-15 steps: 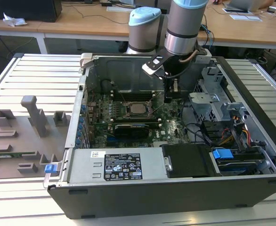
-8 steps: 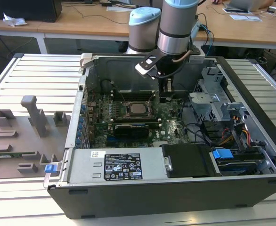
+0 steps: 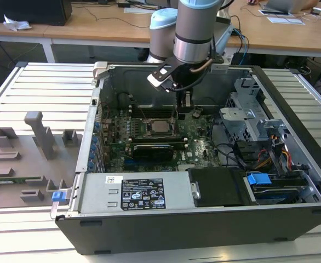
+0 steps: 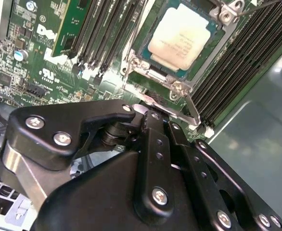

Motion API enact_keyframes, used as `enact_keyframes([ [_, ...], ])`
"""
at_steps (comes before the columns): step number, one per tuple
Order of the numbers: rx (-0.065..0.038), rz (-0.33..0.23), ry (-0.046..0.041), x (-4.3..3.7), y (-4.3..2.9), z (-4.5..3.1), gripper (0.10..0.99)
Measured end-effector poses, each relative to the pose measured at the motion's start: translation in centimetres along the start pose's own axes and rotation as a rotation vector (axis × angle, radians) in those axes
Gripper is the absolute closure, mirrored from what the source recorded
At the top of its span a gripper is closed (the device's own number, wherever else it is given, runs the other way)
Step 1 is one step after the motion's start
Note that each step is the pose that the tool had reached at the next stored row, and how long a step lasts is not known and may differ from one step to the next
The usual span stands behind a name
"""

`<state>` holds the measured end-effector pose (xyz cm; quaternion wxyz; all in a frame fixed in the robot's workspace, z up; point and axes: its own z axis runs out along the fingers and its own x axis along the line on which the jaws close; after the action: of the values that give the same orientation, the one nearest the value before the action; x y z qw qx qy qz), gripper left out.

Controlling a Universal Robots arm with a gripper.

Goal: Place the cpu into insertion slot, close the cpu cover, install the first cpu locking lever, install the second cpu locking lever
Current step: 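Close the cpu cover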

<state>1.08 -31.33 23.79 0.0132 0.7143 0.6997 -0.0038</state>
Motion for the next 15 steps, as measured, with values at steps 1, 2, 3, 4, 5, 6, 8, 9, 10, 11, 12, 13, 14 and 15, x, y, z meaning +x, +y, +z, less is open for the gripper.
enact_keyframes([
  [1,0.000,0.000,0.0000,0.00,-0.16,0.00,0.980],
  [2,0.000,0.000,0.0001,0.00,-0.28,0.00,0.980],
  [3,0.000,0.000,0.0000,-0.01,-0.36,0.00,0.980],
  [4,0.000,0.000,0.0000,-0.01,-0.47,0.00,0.980],
  [5,0.000,0.000,0.0000,-0.01,-0.58,0.00,0.980],
  [6,0.000,0.000,0.0000,-0.01,-0.65,0.00,0.980],
  [8,0.000,0.000,0.0000,-0.02,-0.94,0.00,0.980],
  [9,0.000,0.000,0.0000,-0.02,-1.10,0.00,0.980],
  [10,0.000,0.000,-0.0001,-0.02,-1.26,0.00,0.980],
  [11,0.000,0.000,-0.0001,-0.03,-1.33,0.00,0.980],
  [12,0.000,0.000,0.0000,-0.03,-1.40,0.01,0.980],
  [13,0.000,0.000,0.0000,-0.03,-1.55,0.01,0.980],
  [14,0.000,0.000,0.0001,-0.03,-1.68,0.01,0.980],
  [15,0.000,0.000,0.0000,-0.03,-1.82,0.01,0.980],
])
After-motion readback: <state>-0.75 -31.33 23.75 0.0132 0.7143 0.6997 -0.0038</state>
